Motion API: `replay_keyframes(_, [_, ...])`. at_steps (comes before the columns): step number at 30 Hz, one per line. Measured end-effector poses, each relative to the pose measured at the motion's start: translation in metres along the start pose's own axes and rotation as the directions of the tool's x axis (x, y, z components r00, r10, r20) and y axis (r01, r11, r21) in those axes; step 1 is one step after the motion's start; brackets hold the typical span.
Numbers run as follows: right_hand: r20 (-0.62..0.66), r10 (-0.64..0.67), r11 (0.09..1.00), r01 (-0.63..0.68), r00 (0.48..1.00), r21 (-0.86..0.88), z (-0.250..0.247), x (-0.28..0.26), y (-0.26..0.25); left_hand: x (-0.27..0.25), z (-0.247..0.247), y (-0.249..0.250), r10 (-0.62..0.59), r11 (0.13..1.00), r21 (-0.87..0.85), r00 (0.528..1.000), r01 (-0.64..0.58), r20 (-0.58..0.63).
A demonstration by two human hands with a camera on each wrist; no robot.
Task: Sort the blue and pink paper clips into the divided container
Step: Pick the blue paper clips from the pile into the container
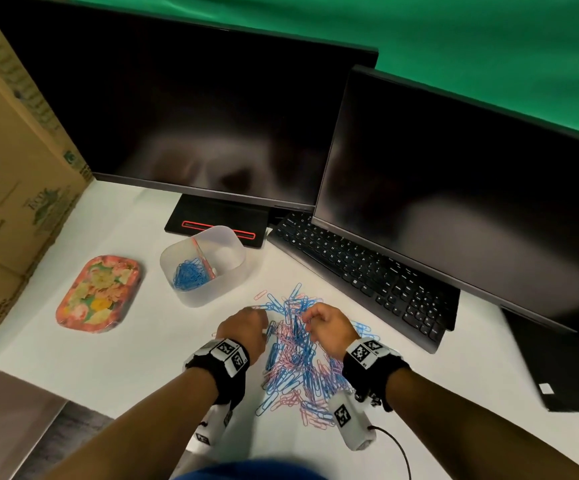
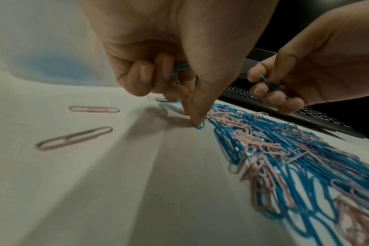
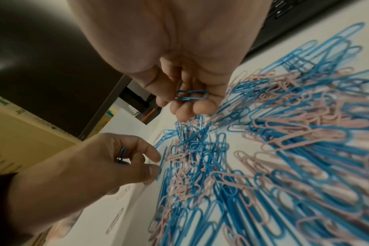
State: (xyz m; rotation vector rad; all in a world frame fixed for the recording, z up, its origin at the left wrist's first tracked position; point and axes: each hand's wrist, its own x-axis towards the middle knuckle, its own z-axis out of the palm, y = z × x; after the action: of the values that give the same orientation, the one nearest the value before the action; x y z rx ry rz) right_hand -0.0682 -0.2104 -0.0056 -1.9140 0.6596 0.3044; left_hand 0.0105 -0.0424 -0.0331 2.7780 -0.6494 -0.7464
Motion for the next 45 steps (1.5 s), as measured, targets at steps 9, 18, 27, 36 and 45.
replay_keyframes(9, [0.410,-0.346,0.592,0.535,0.844,-0.602,0.026,-0.009,-0.010,-0.005,0.003,-0.002,-0.001,0.995,0.100,1.000,0.003,-0.018])
replay_keyframes(18, [0.533,-0.311,0.347,0.616,0.787,-0.707,0.049,0.009,-0.011,-0.011,0.000,-0.007,-0.015,0.996,0.091,1.000,0.015,0.005])
replay_keyframes(27, [0.413,-0.324,0.581,0.523,0.851,-0.624,0.042,0.008,-0.015,-0.014,-0.013,-0.021,-0.090,0.848,-0.528,0.994,0.041,-0.069])
replay_keyframes(36, [0.136,-0.075,0.989,0.057,0.988,0.137,-0.001,0.007,-0.023,-0.007,-0.021,-0.014,-0.024,-0.103,-0.943,0.947,0.316,0.320])
replay_keyframes(45, [0.094,0.062,0.778,-0.107,0.994,0.619,-0.020,0.000,-0.015,0.013,-0.009,-0.007,-0.091,0.837,-0.547,0.989,0.011,-0.119])
